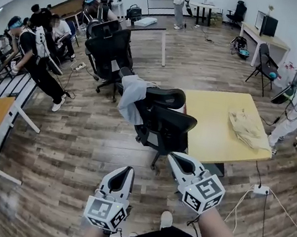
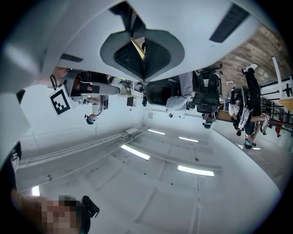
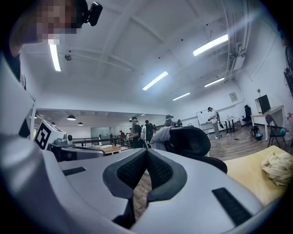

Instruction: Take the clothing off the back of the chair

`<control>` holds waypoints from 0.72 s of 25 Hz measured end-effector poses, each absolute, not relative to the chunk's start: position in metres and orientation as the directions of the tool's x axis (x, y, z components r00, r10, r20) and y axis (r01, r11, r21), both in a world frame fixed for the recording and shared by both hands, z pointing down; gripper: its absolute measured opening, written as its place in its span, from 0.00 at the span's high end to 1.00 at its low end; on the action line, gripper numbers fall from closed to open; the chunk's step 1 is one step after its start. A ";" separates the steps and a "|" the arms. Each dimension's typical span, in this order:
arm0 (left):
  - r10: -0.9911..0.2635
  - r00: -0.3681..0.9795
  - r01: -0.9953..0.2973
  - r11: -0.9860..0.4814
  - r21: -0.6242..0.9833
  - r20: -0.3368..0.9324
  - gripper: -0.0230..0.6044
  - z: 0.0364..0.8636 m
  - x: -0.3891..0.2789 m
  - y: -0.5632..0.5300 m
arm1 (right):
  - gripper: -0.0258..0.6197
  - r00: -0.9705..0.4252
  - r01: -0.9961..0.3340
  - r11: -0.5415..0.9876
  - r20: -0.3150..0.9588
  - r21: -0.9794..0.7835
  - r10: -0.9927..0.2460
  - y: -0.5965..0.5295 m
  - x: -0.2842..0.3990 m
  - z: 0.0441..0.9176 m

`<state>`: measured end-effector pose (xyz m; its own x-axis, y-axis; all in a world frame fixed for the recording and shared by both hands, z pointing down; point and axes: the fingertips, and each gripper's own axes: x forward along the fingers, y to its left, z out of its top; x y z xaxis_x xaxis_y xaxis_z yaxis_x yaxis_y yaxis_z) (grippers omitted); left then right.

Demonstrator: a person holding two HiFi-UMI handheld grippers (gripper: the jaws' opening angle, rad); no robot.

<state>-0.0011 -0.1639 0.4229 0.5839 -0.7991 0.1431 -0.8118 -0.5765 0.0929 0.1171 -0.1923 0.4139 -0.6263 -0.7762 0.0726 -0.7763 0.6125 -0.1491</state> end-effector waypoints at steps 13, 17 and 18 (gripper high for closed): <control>-0.854 0.507 -0.862 -0.502 0.065 0.115 0.93 0.410 0.021 -0.206 | 0.94 -0.690 -0.720 0.677 0.052 -0.153 -0.722 -0.238 0.139 0.410; -0.879 0.465 -0.885 -0.461 0.060 0.105 0.93 0.403 0.015 -0.218 | 0.94 -0.714 -0.697 0.702 0.056 -0.150 -0.697 -0.247 0.138 0.407; -0.885 0.454 -0.891 -0.450 0.059 0.101 0.93 0.401 0.013 -0.221 | 0.94 -0.720 -0.691 0.707 0.057 -0.148 -0.692 -0.249 0.137 0.406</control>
